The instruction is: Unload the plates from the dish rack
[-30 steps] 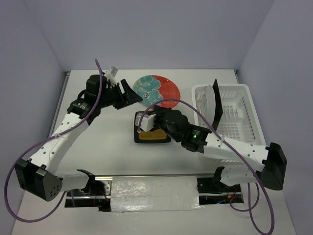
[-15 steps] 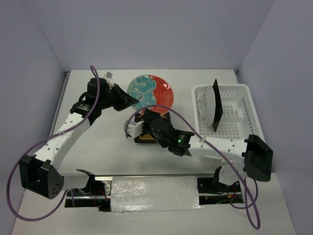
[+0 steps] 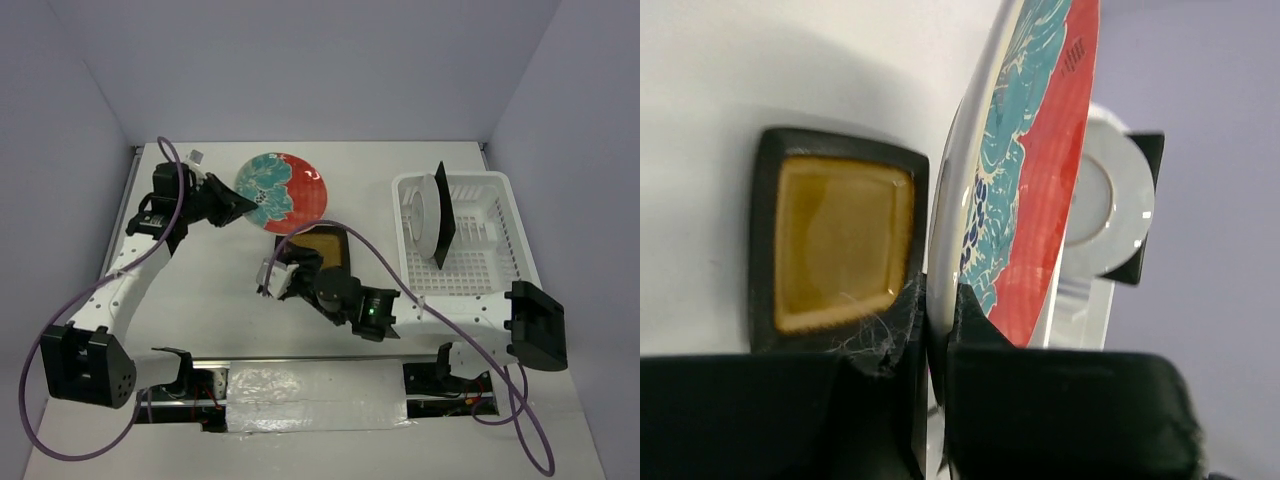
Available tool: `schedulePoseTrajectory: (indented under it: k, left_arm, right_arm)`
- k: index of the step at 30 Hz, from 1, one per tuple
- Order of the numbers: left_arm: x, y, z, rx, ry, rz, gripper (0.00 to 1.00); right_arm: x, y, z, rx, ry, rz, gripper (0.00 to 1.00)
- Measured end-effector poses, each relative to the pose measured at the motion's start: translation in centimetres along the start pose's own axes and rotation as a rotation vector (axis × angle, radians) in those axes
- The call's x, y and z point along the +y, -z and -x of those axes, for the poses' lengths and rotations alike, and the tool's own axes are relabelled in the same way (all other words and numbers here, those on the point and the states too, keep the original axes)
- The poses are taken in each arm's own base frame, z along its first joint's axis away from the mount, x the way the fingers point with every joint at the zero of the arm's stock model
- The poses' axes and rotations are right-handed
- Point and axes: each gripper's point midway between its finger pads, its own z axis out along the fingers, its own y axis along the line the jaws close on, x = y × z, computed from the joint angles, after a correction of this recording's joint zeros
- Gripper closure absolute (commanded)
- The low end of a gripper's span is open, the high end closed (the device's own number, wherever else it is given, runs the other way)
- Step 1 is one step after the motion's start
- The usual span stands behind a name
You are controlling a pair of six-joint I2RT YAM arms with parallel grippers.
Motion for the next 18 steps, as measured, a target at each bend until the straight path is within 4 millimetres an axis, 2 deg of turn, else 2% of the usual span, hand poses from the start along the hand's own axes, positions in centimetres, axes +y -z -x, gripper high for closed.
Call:
schedulePoseTrajectory:
  k: [2, 6, 9, 13, 16, 18]
  left_arm:
    - [0.7, 0.3, 1.3, -0.039, 0.014, 0.016, 1.0]
    - [1.4, 1.4, 3.6, -0.129, 0.011, 0.047, 1.0]
    - [1.5, 2.9, 5.0, -0.205, -0.03, 0.076, 1.0]
    - [2.2, 5.7, 7.2, -0.318, -0.049, 0.084, 1.0]
    - [5.0, 7.5, 9.0, -0.422, -0.018, 0.108, 1.0]
    - [8.0, 8.1, 9.8, -0.473, 0.023, 0.157, 1.0]
  right_arm:
    - [1.7, 1.4, 0.5, -0.032, -0.053, 0.031, 0.42]
    - [3.9, 3.6, 0.5, -0.055, -0.129, 0.055, 0.42]
    - [4.5, 4.8, 0.6, -0.051, -0.196, 0.049, 0.42]
    - [4.1, 5.8, 0.7, -0.023, -0.304, 0.014, 0.4]
    - [3.4, 6.6, 0.1, 0.009, -0.376, -0.016, 0.4]
    - [2.6, 7.3, 0.0, 0.017, -0.427, -0.037, 0.4]
